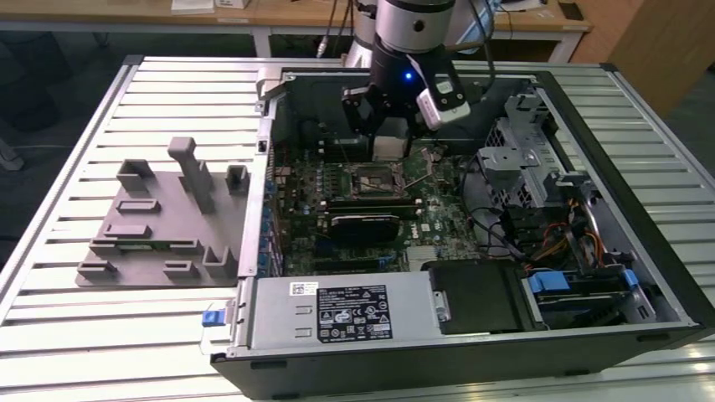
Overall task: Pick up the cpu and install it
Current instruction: 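Pick up the cpu and move it towards the insertion slot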
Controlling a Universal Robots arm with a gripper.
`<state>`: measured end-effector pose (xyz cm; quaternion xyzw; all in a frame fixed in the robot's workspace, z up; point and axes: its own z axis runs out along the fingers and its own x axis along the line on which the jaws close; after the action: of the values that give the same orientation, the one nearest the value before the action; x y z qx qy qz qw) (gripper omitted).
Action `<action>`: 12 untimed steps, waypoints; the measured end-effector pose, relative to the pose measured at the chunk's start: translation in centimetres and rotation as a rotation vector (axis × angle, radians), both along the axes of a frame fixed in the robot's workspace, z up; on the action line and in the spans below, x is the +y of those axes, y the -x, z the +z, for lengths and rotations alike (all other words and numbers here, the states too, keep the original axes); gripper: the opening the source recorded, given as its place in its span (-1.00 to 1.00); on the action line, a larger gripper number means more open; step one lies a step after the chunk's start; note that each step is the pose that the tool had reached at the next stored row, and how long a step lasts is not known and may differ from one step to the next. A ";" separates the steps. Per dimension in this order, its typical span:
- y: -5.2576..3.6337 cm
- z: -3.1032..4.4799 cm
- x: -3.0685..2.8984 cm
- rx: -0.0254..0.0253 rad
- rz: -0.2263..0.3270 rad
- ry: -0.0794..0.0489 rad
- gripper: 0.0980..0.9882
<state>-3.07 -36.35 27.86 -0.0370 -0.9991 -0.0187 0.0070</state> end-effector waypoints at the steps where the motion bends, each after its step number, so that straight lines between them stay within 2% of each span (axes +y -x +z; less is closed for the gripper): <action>1: 0.00 -0.18 0.01 0.0000 0.003 0.000 0.00; 6: -0.01 -1.36 0.02 -0.0001 0.036 0.000 0.00; 7: -0.01 -2.62 0.03 -0.0008 0.052 0.000 0.00; 9: -0.01 -2.82 0.04 -0.0008 0.054 0.000 0.00; 12: -0.01 -2.66 0.05 -0.0009 0.054 0.000 0.00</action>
<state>-3.06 -36.31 25.19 -0.0102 -0.9998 -0.0185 0.0071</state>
